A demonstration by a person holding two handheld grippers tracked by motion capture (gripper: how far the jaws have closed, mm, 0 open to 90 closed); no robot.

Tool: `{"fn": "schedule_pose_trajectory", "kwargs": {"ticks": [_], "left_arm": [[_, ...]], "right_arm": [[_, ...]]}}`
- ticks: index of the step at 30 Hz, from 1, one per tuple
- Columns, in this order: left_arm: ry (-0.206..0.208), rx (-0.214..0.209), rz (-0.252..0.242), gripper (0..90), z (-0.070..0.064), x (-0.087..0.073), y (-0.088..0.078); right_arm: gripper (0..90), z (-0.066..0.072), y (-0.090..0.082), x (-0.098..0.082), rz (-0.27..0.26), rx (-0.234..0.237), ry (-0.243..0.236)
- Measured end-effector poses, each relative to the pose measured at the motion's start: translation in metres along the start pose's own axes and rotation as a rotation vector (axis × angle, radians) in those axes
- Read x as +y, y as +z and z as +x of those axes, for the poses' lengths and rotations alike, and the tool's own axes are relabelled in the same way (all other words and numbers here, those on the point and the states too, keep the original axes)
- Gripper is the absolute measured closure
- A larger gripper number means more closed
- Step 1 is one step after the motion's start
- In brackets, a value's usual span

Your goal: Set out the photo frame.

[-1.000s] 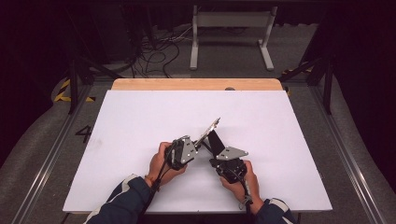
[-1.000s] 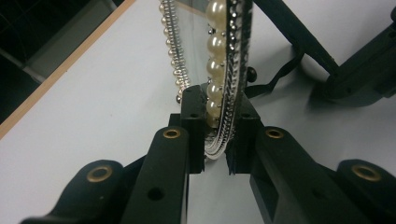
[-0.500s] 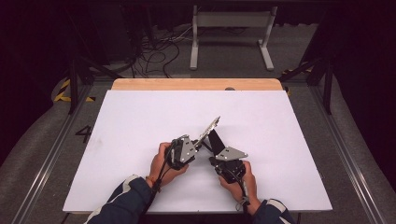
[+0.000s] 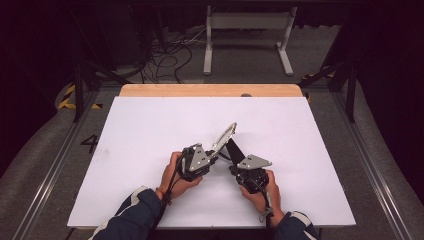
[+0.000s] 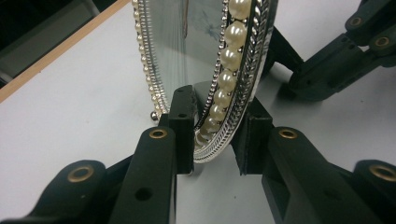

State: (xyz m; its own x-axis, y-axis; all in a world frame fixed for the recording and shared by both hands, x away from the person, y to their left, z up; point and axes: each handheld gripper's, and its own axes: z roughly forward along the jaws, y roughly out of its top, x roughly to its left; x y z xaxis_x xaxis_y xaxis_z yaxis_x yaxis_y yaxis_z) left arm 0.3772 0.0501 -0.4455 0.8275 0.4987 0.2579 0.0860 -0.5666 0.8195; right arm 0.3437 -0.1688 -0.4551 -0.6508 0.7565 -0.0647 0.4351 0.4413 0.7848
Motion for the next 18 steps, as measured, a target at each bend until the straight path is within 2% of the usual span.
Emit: {"fn": "schedule_pose_trajectory", "kwargs": {"ticks": [10,14,18], "left_arm": [[0.016,-0.020,0.003,70.0,0.000,0.001,0.000],[0.007,-0.041,-0.005,68.3,0.001,0.001,0.000],[0.020,-0.061,-0.005,67.3,0.002,0.003,-0.001]], "right_arm": [[90.0,-0.006,-0.001,-0.001,-0.002,-0.009,-0.006],[90.0,-0.009,0.000,-0.002,-0.002,-0.026,-0.003],[90.0,-0.014,0.001,-0.002,-0.011,-0.040,0.014]]}}
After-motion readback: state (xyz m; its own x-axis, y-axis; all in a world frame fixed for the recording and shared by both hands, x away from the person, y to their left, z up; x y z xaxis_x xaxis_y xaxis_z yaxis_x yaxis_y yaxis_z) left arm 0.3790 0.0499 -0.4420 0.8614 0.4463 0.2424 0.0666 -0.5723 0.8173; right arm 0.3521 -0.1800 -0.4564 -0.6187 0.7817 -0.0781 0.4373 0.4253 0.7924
